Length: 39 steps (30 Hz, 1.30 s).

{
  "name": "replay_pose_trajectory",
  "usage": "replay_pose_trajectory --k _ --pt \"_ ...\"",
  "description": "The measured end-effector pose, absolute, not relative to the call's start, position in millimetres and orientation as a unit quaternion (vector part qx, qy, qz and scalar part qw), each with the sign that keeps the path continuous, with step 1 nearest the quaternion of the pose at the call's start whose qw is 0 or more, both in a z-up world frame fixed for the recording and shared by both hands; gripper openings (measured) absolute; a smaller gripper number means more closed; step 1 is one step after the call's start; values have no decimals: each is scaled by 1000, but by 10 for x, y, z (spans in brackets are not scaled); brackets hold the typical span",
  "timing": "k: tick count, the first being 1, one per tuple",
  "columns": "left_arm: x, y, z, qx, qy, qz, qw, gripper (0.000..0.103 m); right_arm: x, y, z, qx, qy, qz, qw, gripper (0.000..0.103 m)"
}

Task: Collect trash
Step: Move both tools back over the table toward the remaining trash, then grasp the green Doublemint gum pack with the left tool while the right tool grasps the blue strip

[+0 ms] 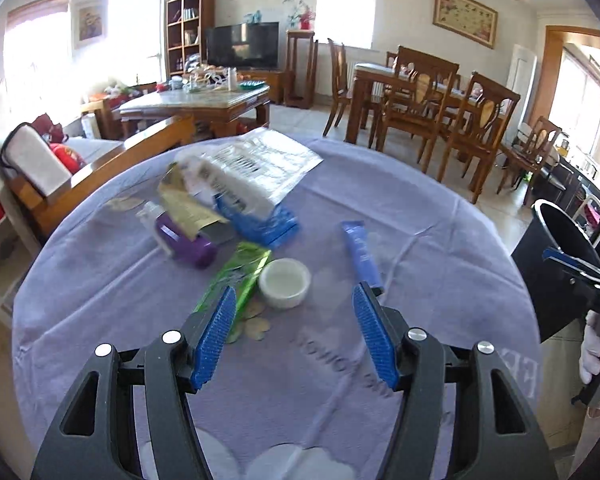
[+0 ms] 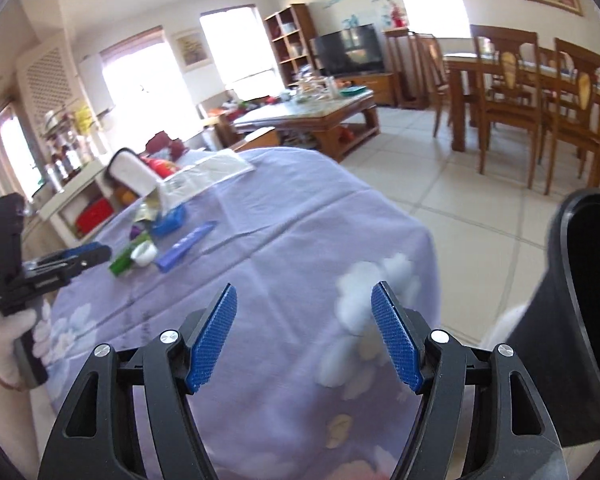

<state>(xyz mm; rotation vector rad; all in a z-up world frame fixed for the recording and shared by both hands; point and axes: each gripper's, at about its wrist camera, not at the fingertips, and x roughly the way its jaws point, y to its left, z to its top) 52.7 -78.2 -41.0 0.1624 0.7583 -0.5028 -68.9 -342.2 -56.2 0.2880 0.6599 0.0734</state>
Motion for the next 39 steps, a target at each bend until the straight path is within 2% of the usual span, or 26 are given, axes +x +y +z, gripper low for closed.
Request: replay_pose_trajectory --k 8,11,16,19,20,21,22,24,27,33,39 --pt "841 -438 -623 87 414 -228 877 60 158 -2478 -401 120 370 95 916 70" --pt "903 -443 -703 96 437 -238 862 53 443 -2333 -427 112 395 87 908 70" --pt "959 -451 -741 106 435 -253 858 51 745 -2172 -575 84 428 68 897 70" --pt "971 -544 -761 128 437 -255 853 44 874 -2080 -683 55 445 56 892 70" --pt "959 -568 -758 138 434 -256 852 37 917 -2039 -715 44 450 52 890 69" --pt "956 -588 -758 148 431 -254 853 31 949 -2007 -750 32 456 49 888 61" --pt "965 -589 -763 150 430 -254 853 30 975 -1991 -799 24 461 47 886 57" --pt "976 -583 -764 148 430 -254 854 30 995 -1949 -833 4 461 41 887 54" --pt "988 -566 -763 150 428 -250 855 30 1012 -1921 -851 -13 460 34 887 45" --pt "976 -507 -702 128 420 -232 868 30 1013 -1972 -860 -5 457 43 889 16" --pt "880 -473 -577 123 383 -229 887 30 903 -2133 -779 33 440 66 895 11"
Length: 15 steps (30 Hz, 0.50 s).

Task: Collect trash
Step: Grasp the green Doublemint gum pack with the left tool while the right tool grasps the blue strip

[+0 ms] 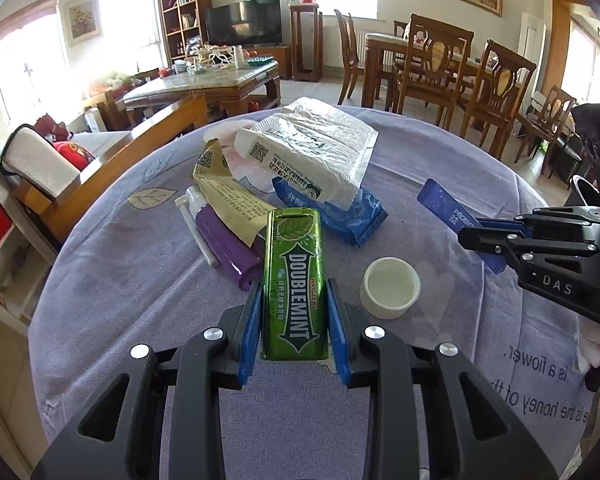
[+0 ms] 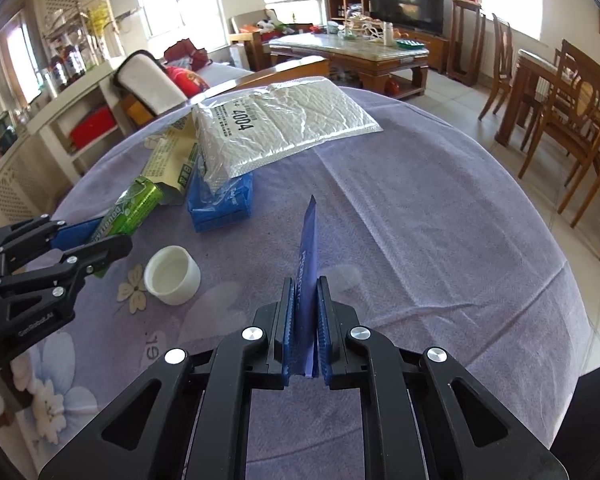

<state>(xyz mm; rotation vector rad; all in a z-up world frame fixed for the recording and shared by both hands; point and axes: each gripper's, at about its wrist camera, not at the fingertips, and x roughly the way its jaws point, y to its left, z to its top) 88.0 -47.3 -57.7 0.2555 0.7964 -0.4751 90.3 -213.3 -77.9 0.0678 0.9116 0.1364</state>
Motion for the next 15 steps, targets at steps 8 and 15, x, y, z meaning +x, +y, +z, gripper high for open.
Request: replay_pose_trajectory --k 8,15 --pt "714 -518 -412 91 342 -256 899 30 566 -2415 -563 79 390 99 912 11" --pt "406 -897 -180 77 302 -313 897 30 -62 -2722 -256 100 328 94 935 11"
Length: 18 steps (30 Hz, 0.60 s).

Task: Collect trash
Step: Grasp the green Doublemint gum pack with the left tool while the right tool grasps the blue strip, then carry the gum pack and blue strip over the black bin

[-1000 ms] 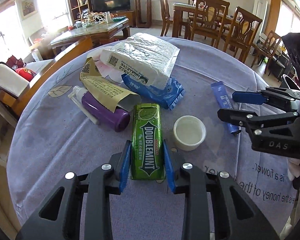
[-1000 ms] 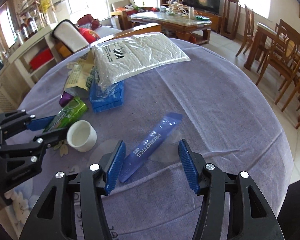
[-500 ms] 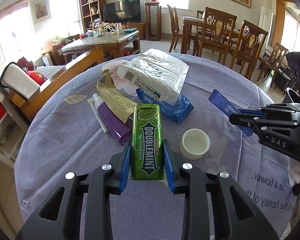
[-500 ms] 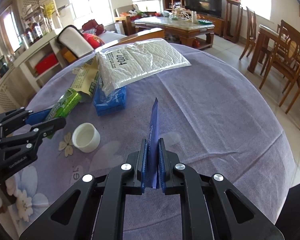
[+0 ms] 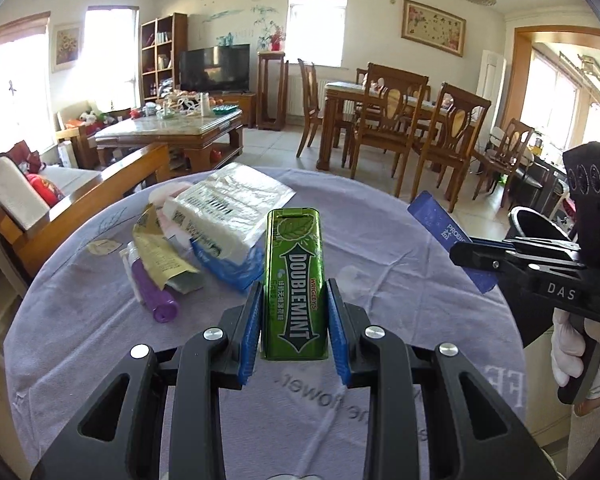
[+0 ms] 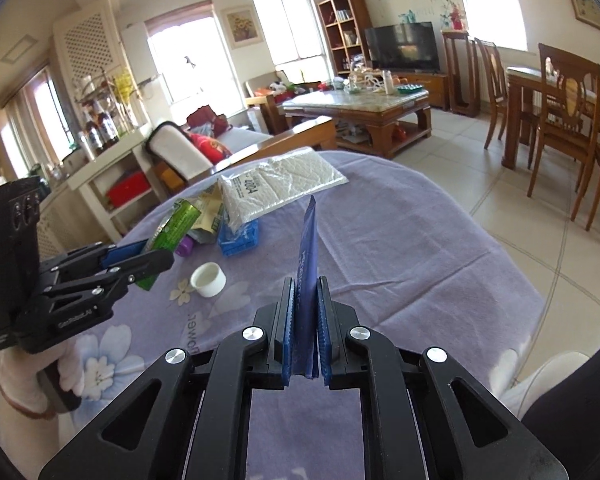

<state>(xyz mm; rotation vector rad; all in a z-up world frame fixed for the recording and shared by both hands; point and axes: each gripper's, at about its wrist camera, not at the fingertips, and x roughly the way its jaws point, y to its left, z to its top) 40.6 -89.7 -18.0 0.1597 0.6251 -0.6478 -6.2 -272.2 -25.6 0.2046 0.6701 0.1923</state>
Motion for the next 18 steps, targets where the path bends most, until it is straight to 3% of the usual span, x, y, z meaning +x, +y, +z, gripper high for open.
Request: replay_pose_trajectory --k 18 --pt "-476 -2983 51 105 253 -529 803 31 -1763 -4712 45 231 189 -132 945 11"
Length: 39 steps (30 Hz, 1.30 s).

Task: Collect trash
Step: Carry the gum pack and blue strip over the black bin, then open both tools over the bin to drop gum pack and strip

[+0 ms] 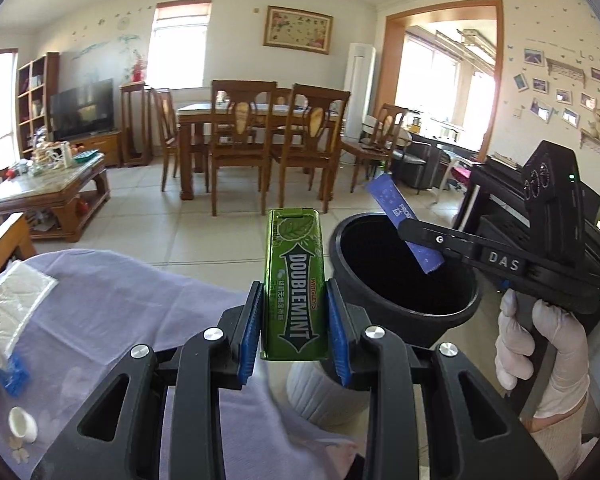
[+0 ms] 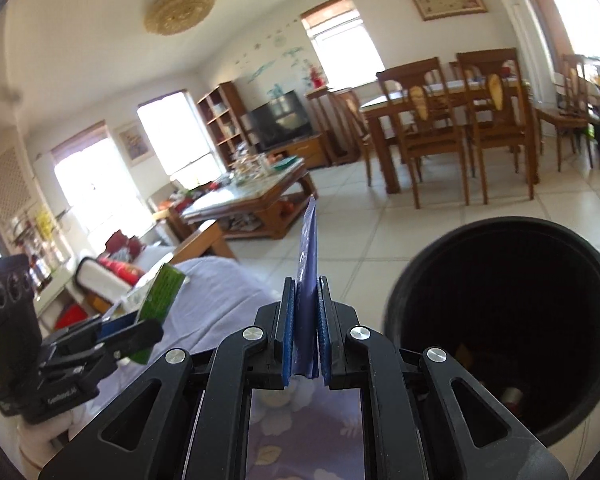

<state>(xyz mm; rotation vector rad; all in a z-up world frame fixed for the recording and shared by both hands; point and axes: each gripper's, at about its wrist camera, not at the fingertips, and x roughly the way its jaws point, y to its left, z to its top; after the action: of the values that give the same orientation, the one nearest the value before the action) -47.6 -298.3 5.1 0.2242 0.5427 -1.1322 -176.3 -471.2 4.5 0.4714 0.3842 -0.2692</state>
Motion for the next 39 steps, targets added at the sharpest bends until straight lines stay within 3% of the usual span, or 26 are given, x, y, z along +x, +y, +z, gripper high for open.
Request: replay_pose_trajectory --k 15,30,35,36,39 --pt "-888 -4834 -541 141 327 -611 707 31 -2717 -6005 -654 330 188 -327 865 12" --pt "-981 -5063 -972 195 370 -587 693 31 -2387 -6109 -1000 354 239 -327 843 12" --pt "-1020 -5069 -963 197 369 -582 697 32 -2360 -6094 -991 354 237 -333 841 29" --pt "-1028 -5061 -950 198 368 -581 698 32 -2387 -6098 -983 356 234 -336 840 42" --pt "-1054 -5044 -920 202 360 -582 701 32 -2409 -6067 -962 351 228 -341 842 45"
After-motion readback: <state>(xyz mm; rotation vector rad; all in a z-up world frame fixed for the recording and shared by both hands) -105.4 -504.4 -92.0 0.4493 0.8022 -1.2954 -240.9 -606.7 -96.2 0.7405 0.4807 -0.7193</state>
